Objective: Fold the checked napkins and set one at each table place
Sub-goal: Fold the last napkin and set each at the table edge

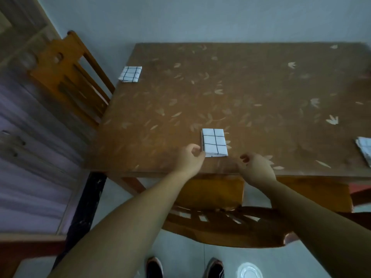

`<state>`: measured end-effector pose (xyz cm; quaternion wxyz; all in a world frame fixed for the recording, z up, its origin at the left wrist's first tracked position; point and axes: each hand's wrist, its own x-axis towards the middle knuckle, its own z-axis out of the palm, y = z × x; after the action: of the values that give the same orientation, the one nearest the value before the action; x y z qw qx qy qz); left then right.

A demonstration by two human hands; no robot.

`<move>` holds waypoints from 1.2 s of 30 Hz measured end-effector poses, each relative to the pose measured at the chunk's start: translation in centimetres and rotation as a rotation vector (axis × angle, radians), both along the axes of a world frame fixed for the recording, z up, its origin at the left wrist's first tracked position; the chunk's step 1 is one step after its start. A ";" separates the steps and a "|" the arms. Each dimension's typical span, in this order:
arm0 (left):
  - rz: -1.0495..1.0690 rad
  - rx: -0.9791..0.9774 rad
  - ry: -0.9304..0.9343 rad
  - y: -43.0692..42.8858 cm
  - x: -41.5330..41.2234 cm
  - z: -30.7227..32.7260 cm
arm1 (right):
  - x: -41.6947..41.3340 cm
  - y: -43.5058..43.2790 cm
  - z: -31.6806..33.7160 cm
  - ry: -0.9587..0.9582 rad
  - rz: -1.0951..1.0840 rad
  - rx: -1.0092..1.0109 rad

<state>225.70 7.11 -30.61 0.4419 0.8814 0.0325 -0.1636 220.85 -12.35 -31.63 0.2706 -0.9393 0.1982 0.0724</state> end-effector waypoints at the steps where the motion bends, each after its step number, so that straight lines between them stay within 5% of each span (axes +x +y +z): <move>1: 0.043 -0.010 0.004 -0.3 0.0 -0.8 | 0.3 -0.2 -0.9 -0.007 -0.015 0.014; 11: 0.133 0.140 -0.044 -2.9 3.5 -5.1 | 4.5 0.8 -5.0 -0.157 -0.160 0.192; 17: 0.238 0.066 -0.059 -4.0 3.6 -6.1 | 5.3 0.9 -5.4 -0.150 -0.320 0.323; 36: 0.167 0.179 -0.034 -2.8 1.3 -5.9 | 3.3 0.9 -4.7 -0.021 -0.231 0.345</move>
<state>227.02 4.27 -36.56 0.3740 0.9143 0.1128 -0.1074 224.18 -11.45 -36.36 0.4360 -0.8506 0.2867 0.0641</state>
